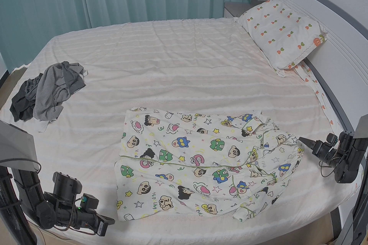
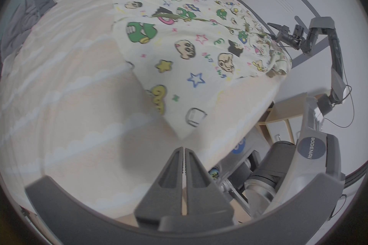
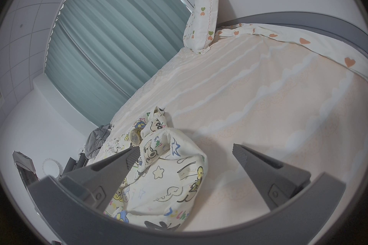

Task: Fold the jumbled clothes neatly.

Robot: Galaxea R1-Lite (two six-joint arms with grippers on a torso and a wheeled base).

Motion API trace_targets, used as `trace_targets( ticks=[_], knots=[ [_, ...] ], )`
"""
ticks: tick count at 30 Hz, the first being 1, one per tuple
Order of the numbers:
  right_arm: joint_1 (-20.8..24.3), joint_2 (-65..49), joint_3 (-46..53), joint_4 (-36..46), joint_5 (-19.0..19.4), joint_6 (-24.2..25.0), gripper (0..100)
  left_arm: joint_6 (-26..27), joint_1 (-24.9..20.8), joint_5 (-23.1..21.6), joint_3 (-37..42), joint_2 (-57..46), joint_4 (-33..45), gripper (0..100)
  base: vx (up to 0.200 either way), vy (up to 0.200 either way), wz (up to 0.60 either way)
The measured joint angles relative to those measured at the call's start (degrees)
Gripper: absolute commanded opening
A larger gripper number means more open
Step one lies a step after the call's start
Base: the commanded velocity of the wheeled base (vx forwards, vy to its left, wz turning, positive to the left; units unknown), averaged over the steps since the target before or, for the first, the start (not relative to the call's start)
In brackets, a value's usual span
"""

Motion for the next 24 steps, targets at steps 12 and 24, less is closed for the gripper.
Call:
trace_targets(
  ticks=[12, 24],
  knots=[
    [-0.05, -0.3, -0.09, 0.0, -0.02, 0.09, 100, -1.8, 3.04, -2.79, 0.0, -1.4, -0.82, 0, 0.0, 0.0, 0.0],
    [-1.01, -4.75, -0.23, 0.52, 0.83, 6.61, 100, -32.05, 2.49, -7.92, -0.02, -12.9, -4.05, 0, 0.0, 0.0, 0.0]
  ],
)
